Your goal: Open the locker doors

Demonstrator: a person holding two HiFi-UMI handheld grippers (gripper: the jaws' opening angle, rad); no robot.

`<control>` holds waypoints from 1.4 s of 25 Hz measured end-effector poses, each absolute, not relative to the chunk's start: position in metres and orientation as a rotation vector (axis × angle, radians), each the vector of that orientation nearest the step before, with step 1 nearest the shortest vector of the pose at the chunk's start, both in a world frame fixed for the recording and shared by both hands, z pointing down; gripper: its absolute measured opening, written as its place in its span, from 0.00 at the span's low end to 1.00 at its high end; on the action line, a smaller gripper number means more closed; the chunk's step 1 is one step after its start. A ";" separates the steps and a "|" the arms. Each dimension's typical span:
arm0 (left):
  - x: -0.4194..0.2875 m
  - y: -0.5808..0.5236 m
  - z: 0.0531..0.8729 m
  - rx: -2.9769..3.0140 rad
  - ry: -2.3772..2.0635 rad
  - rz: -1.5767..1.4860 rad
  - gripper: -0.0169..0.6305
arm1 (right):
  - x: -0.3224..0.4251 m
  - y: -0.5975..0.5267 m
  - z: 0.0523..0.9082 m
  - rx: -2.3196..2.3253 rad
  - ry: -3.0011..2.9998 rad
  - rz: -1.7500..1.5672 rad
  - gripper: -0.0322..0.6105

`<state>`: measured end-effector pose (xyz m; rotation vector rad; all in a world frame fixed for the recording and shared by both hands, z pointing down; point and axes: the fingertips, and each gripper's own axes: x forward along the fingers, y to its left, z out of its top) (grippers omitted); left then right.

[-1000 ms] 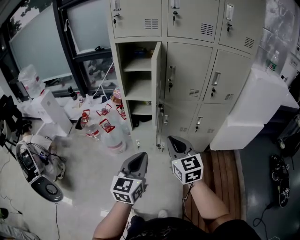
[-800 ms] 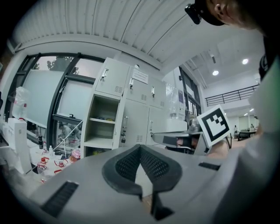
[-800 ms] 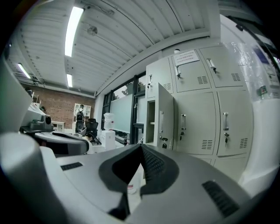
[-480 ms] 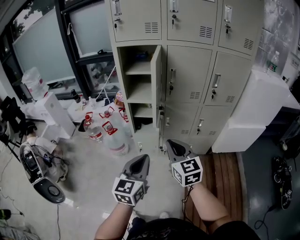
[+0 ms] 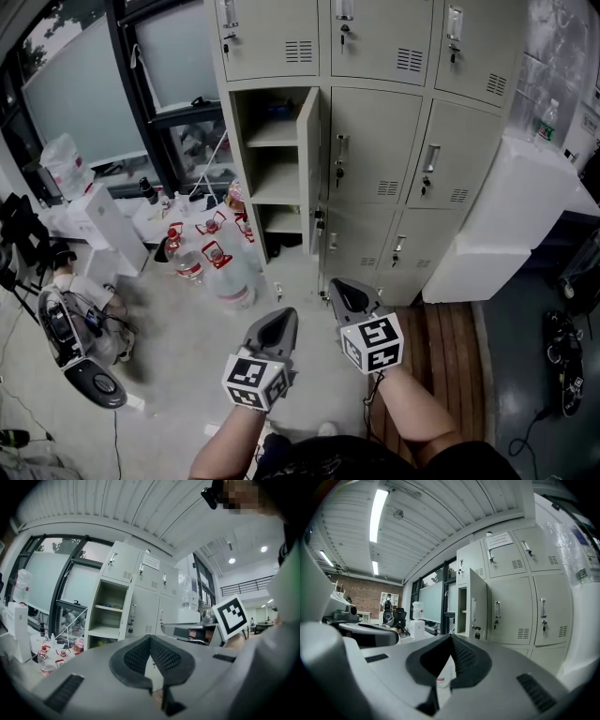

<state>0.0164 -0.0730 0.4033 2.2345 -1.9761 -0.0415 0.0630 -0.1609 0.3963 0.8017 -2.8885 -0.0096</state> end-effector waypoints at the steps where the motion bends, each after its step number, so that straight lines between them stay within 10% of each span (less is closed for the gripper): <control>1: 0.016 -0.074 0.403 2.233 -1.976 -0.043 0.03 | 0.063 -0.162 0.397 0.804 -2.887 -0.006 0.05; 35: 0.016 -0.104 0.372 2.450 -1.766 -0.001 0.03 | 0.057 -0.190 0.357 1.055 -2.868 0.011 0.05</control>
